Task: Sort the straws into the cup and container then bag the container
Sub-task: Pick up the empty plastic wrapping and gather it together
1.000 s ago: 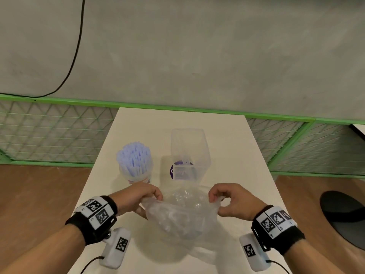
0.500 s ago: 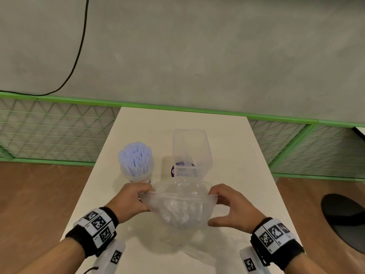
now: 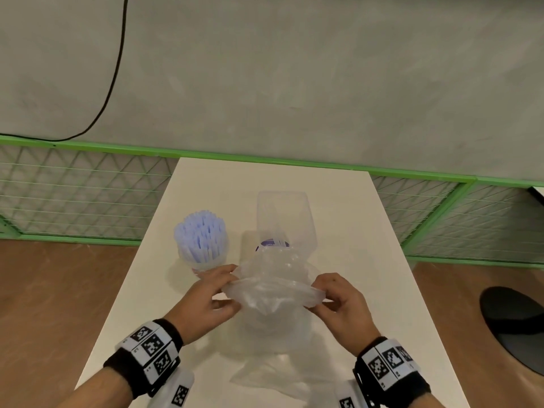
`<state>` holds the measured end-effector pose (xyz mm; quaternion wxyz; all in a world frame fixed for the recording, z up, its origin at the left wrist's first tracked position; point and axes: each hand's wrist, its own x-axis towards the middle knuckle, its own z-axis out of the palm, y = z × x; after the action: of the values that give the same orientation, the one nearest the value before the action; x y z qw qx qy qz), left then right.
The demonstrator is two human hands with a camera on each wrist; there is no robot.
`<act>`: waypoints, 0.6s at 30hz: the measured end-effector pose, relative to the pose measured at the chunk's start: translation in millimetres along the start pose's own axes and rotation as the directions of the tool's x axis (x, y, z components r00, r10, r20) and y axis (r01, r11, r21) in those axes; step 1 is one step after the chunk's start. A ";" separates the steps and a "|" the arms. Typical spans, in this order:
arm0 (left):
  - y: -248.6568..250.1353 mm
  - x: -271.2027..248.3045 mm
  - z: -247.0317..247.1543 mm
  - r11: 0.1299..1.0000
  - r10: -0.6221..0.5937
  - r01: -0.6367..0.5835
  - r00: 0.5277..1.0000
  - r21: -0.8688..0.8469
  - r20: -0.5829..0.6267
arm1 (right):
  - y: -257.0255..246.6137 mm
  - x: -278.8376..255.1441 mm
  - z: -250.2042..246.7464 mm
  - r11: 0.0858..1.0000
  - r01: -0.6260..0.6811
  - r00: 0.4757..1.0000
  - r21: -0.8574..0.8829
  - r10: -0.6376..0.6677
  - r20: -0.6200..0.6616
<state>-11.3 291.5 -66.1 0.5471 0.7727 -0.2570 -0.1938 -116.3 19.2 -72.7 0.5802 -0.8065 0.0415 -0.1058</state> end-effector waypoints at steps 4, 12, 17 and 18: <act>4.6 -12.5 6.5 1.000 -0.007 0.006 0.999 0.019 0.039 | -8.7 -13.3 6.9 0.998 0.001 0.992 -0.064 0.007 0.128; 3.4 -11.3 17.7 0.992 0.102 -0.106 0.993 -0.061 -0.064 | -11.6 -11.4 12.6 0.995 0.022 0.999 -0.101 -0.019 0.027; 3.0 -15.0 23.7 0.981 0.178 -0.187 0.970 -0.042 -0.168 | -8.2 -15.3 21.1 0.993 0.051 0.997 -0.104 -0.056 -0.048; 1.8 -15.9 25.1 0.977 0.204 -0.212 0.961 -0.020 -0.187 | -7.1 -16.4 23.1 0.992 0.055 0.996 -0.110 -0.061 -0.059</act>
<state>-38.9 282.0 -72.3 0.6012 0.7449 -0.2812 -0.0680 -127.6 46.0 -75.1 0.5308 -0.8339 0.0417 -0.1452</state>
